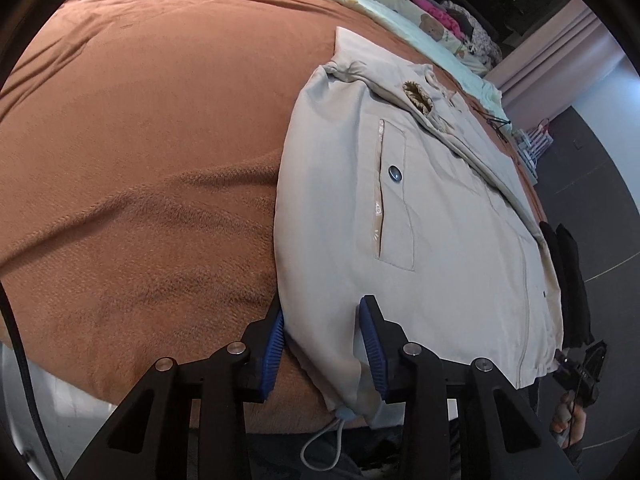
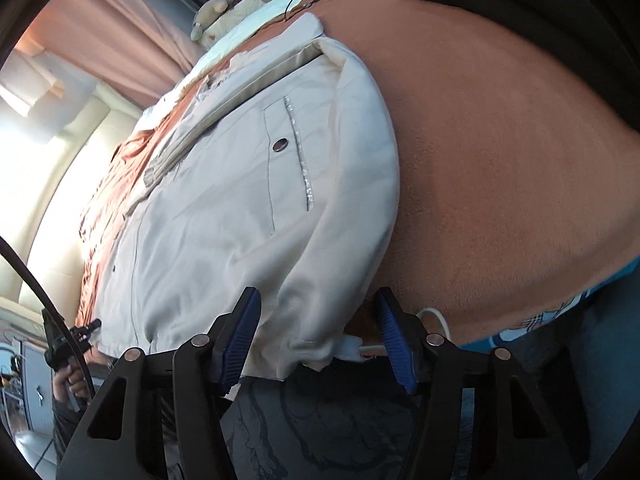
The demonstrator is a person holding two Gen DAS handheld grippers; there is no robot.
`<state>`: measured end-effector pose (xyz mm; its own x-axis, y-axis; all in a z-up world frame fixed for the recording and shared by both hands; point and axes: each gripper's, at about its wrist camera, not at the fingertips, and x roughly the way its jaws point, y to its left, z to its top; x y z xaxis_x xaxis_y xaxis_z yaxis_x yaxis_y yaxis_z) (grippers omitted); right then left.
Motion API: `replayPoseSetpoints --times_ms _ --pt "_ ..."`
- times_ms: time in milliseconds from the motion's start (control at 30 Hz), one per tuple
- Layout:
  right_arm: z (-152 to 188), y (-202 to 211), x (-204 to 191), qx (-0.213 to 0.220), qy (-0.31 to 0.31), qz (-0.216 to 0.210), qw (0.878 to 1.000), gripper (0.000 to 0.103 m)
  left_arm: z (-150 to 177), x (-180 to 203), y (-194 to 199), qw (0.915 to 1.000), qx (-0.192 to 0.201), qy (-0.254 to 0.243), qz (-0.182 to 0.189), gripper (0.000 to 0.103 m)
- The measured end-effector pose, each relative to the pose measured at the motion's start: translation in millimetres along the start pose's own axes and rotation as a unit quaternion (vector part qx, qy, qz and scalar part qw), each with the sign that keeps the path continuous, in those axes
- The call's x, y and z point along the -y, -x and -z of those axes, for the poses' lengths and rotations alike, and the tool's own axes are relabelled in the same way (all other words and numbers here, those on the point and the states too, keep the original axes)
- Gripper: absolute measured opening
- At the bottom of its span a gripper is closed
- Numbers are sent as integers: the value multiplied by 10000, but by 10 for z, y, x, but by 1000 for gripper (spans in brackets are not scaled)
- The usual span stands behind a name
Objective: Fold large clothes
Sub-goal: 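Grasp the jacket hem with both tools and fold it up toward the collar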
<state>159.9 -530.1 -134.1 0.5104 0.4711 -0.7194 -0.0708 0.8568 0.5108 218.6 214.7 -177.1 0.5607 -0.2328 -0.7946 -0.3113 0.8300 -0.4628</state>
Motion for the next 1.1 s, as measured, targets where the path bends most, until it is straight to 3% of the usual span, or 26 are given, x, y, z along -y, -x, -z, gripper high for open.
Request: replayPoseSetpoints --times_ms 33,200,267,333,400,800,1100 --pt "16 2 19 34 -53 36 10000 46 -9 -2 -18 10000 18 20 4 39" --pt "-108 -4 185 224 -398 5 9990 33 -13 39 -27 9999 93 12 -139 32" --pt "-114 -17 237 282 -523 -45 9982 30 4 35 -7 9998 95 16 -155 13" --pt "-127 -16 256 262 -550 -49 9981 13 15 8 26 9999 106 101 -20 6" --pt "-72 15 249 223 -508 -192 9983 5 37 16 127 9996 255 76 -19 5" --pt "11 806 -124 902 -11 -774 9929 1 30 131 976 9943 953 80 479 3" --pt "369 1428 -33 1166 111 -1143 9865 1 260 135 1674 9878 1344 143 778 3"
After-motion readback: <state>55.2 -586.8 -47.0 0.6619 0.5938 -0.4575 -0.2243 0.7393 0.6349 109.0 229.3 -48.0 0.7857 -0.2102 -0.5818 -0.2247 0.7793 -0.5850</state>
